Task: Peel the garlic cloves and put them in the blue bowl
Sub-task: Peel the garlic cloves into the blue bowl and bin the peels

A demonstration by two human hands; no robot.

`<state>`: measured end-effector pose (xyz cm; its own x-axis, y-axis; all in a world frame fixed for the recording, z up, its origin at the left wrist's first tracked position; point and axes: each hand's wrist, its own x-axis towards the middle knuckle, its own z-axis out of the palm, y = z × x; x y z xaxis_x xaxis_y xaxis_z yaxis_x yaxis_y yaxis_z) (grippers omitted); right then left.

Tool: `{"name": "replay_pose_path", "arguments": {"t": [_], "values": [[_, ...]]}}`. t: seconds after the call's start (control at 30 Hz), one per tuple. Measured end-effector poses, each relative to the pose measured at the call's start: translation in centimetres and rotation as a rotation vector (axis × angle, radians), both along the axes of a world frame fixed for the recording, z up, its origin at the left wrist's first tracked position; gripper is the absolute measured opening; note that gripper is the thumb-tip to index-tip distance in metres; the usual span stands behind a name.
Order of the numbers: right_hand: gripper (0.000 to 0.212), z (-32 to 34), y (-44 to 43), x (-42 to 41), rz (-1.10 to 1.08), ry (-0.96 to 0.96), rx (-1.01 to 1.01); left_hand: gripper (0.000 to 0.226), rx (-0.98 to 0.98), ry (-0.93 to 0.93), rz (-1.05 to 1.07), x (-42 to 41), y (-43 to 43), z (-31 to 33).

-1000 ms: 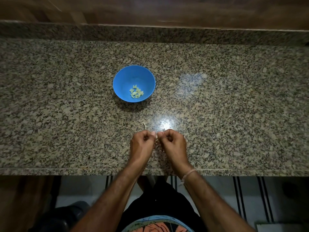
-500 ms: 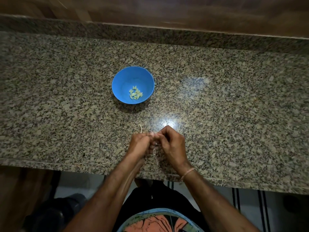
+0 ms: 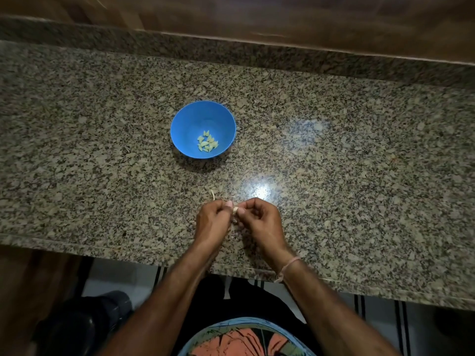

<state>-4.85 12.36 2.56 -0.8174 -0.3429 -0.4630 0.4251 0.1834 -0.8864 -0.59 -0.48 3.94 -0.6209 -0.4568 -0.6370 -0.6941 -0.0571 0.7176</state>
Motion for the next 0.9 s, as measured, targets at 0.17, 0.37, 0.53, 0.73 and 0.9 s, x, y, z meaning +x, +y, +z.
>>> {"name": "replay_pose_path", "arguments": {"t": [0.17,0.37,0.53,0.73,0.9], "values": [[0.004,-0.2,0.3,-0.2,0.037,0.164,0.035,0.024,0.325,-0.035,0.102,-0.1,-0.1,-0.2],[0.004,1.8,-0.3,-1.0,-0.127,-0.669,-0.193,0.023,-0.722,0.213,-0.294,1.0,0.5,0.2],[0.006,0.4,-0.3,0.4,-0.015,-0.069,0.013,0.028,-0.271,0.062,-0.138,0.4,0.2,0.3],[0.006,0.7,-0.4,0.1,-0.089,-0.273,-0.099,0.026,0.072,0.020,0.007,0.7,-0.2,0.7],[0.022,1.2,0.0,-0.2,-0.221,-0.761,-0.321,0.026,-0.427,0.150,-0.225,1.3,0.1,0.9]]}}
